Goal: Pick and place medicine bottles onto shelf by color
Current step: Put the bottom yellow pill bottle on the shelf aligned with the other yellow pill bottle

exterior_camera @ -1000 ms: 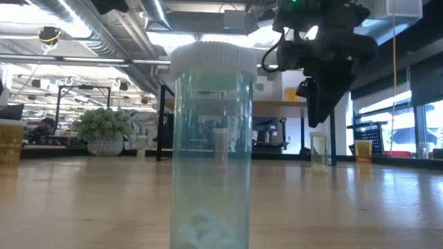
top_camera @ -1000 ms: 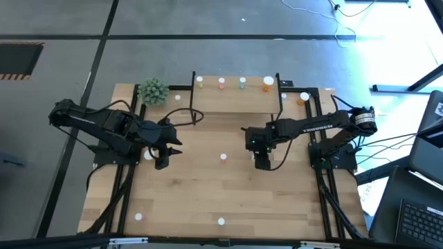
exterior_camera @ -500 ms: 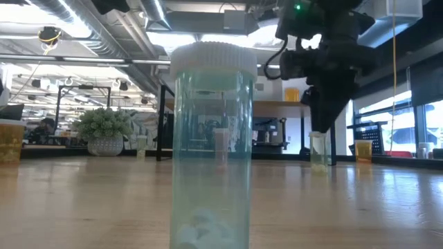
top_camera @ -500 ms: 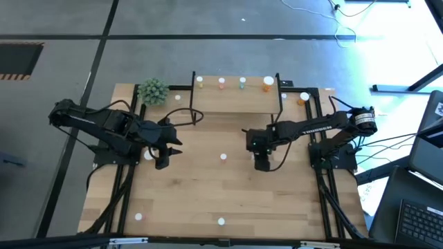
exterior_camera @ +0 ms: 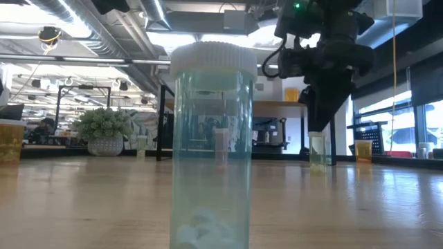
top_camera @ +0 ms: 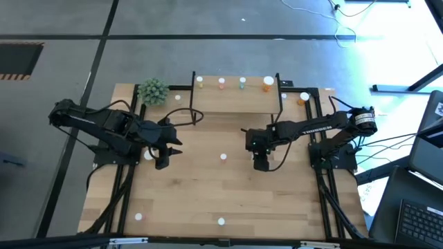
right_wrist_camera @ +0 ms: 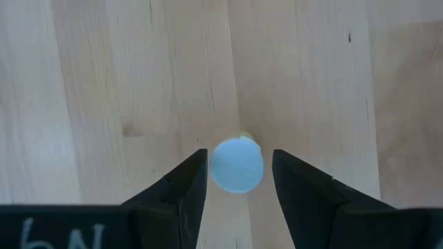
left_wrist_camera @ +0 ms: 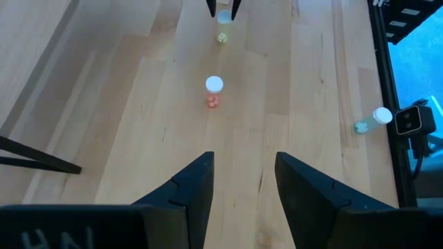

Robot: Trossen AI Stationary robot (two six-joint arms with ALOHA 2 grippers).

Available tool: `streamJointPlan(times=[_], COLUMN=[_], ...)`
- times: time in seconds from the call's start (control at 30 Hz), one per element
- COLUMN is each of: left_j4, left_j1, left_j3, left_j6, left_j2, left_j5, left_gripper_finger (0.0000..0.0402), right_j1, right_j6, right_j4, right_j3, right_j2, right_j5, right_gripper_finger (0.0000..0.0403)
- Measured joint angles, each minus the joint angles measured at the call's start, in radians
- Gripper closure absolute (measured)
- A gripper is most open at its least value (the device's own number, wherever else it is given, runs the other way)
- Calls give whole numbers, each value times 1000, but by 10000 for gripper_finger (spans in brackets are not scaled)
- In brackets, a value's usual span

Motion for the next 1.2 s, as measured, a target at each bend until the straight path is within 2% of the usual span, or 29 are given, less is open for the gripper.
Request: streamJointPlan(times=[0.7, 1.2], left_j4=[0, -1], left_j1=[0, 0], left_j3=[0, 0], left_j6=[0, 0], left_j2=[0, 0], left_j5=[0, 0], left_gripper_finger=[253, 253], right_j1=[0, 30], right_j6=[102, 19], right_j4=[-1, 0], right_j3=[0, 0], right_j2=[0, 0], right_j5=[-9, -4], right_gripper_finger=[237, 237])
